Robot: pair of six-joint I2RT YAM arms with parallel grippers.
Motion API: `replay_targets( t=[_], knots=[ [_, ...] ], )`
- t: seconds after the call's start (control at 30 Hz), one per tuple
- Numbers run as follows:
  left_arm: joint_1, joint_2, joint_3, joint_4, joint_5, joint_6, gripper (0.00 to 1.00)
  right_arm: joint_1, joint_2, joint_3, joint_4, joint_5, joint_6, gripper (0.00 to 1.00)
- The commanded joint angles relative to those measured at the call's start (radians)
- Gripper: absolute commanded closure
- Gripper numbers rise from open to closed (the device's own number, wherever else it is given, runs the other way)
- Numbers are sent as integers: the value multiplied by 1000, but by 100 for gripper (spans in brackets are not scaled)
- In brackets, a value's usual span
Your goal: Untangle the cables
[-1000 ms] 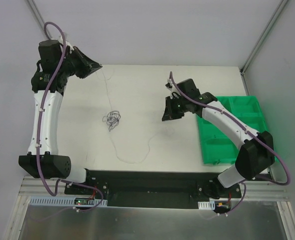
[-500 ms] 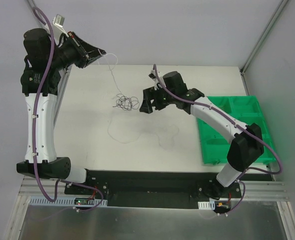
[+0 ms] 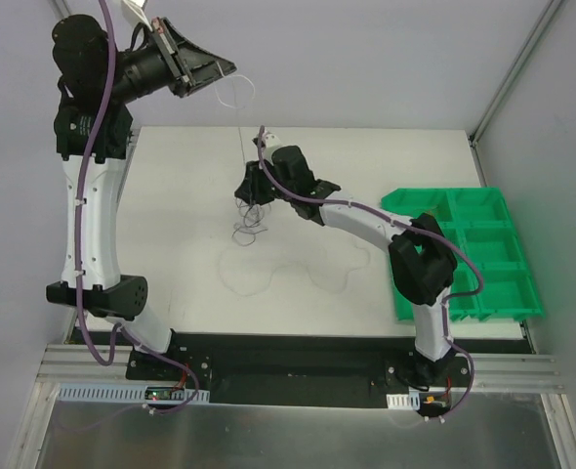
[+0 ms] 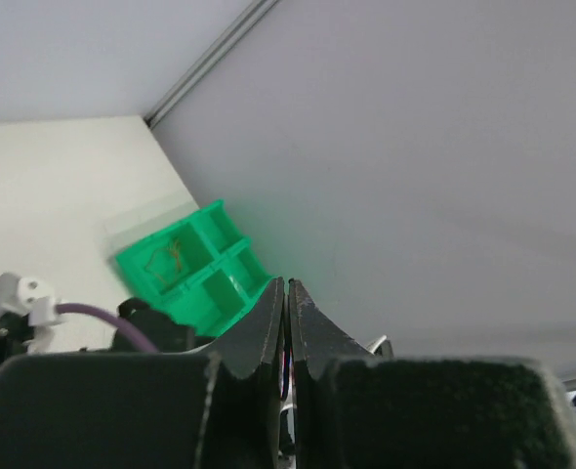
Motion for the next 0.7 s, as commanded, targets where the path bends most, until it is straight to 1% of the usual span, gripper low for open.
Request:
replay_targets(
  t=[0.0, 0.07, 0.13, 0.2, 0.23, 0.3, 0.37, 0.43, 0.5, 0.53, 0.63, 0.67],
  knots=[
    [-8, -2, 212, 157, 42, 10, 100, -46, 106, -13, 4, 44, 91, 73],
    [-5, -33, 244, 250, -15, 23, 100, -61, 140, -39, -69, 20, 93, 76],
    [-3, -68, 227, 307, -105, 41, 100, -67, 117, -111, -85, 27, 81, 75],
    [-2, -88, 207, 318, -202, 59, 100, -81, 73, -185, -77, 44, 58, 70],
    [-2, -96, 209, 323, -219, 79, 100, -90, 65, -208, -74, 49, 41, 68],
    [-2, -122, 210, 324, -256, 128, 100, -110, 64, -253, -62, 42, 1, 68],
    [-2, -148, 217, 330, -303, 168, 100, -130, 59, -282, -56, 32, -7, 66],
    [0, -159, 207, 330, -345, 179, 100, -138, 25, -284, -97, 15, -34, 58],
    [0, -167, 184, 330, -351, 164, 100, -139, -39, -274, -181, 51, -77, 45],
    [0, -165, 166, 330, -344, 145, 100, -142, -70, -267, -229, 62, -97, 40],
    [-2, -167, 88, 338, -295, 79, 100, -147, -160, -247, -358, 73, -161, 30],
    [-2, -165, 62, 338, -272, 64, 100, -149, -189, -236, -398, 59, -178, 29]
  ],
)
